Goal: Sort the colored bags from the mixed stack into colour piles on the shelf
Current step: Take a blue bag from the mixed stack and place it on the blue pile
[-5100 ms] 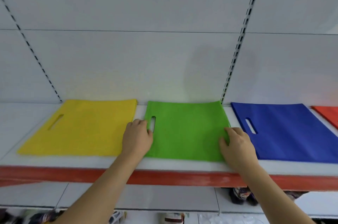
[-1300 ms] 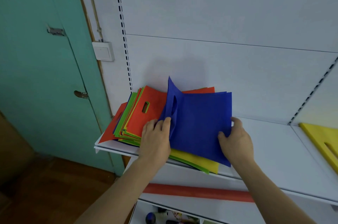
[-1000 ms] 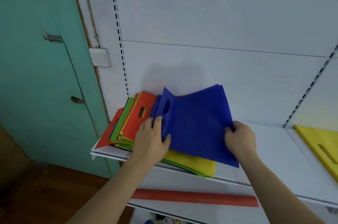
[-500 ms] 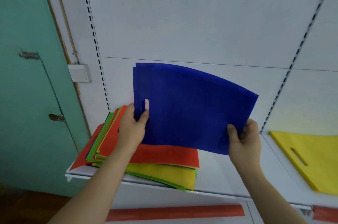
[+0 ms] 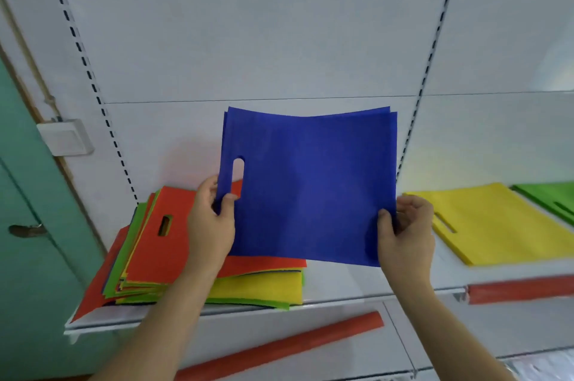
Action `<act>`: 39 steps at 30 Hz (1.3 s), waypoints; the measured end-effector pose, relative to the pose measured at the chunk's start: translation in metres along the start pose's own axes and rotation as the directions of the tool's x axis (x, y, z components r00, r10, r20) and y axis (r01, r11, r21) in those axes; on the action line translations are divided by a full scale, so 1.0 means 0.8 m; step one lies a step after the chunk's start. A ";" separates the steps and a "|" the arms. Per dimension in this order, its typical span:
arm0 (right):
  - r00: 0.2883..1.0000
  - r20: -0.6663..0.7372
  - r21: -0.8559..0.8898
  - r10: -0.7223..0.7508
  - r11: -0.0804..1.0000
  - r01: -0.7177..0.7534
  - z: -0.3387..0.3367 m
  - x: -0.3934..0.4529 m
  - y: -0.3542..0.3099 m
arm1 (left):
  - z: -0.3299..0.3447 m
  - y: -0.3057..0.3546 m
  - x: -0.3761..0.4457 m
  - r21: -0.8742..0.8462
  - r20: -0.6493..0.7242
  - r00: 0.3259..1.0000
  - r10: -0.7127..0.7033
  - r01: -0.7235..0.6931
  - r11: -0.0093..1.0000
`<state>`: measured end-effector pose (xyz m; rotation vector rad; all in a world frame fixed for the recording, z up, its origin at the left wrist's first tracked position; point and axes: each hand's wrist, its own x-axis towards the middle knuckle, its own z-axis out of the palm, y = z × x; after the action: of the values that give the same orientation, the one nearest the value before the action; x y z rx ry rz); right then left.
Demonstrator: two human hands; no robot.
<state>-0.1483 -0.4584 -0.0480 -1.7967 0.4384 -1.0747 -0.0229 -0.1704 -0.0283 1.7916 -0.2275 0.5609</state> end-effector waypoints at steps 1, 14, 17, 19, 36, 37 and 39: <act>0.999 -0.026 -0.055 -0.036 0.998 0.035 -0.013 -0.003 0.003 | 0.009 0.003 -0.006 -0.021 0.005 1.000 0.002 -0.001 1.000; 0.982 -0.164 -0.533 -0.090 0.846 -0.011 -0.259 -0.072 0.065 | 0.202 0.066 -0.141 -0.012 0.352 0.917 0.187 -0.195 0.981; 0.975 -0.195 -0.606 -0.103 0.794 -0.037 -0.334 -0.079 0.081 | 0.265 0.106 -0.184 -0.057 0.434 0.876 0.213 -0.210 0.976; 0.967 -0.235 -0.633 -0.099 0.771 -0.075 -0.387 -0.076 0.095 | 0.310 0.136 -0.217 -0.093 0.475 0.845 0.245 -0.229 0.969; 0.919 -0.390 -0.746 -0.058 0.606 -0.278 -0.768 0.030 0.212 | 0.671 0.348 -0.447 -0.235 0.678 0.634 0.371 -0.291 0.927; 0.914 -0.403 -0.743 -0.040 0.598 -0.301 -0.781 0.040 0.223 | 0.691 0.353 -0.453 -0.240 0.683 0.627 0.374 -0.291 0.926; 0.906 -0.422 -0.749 -0.025 0.572 -0.334 -0.805 0.062 0.246 | 0.738 0.362 -0.463 -0.255 0.689 0.613 0.386 -0.293 0.921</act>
<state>-0.6193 -0.9401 -0.0984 -2.2420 1.5389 -1.1985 -0.3179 -0.8632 -0.0779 1.7794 -1.1670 0.0380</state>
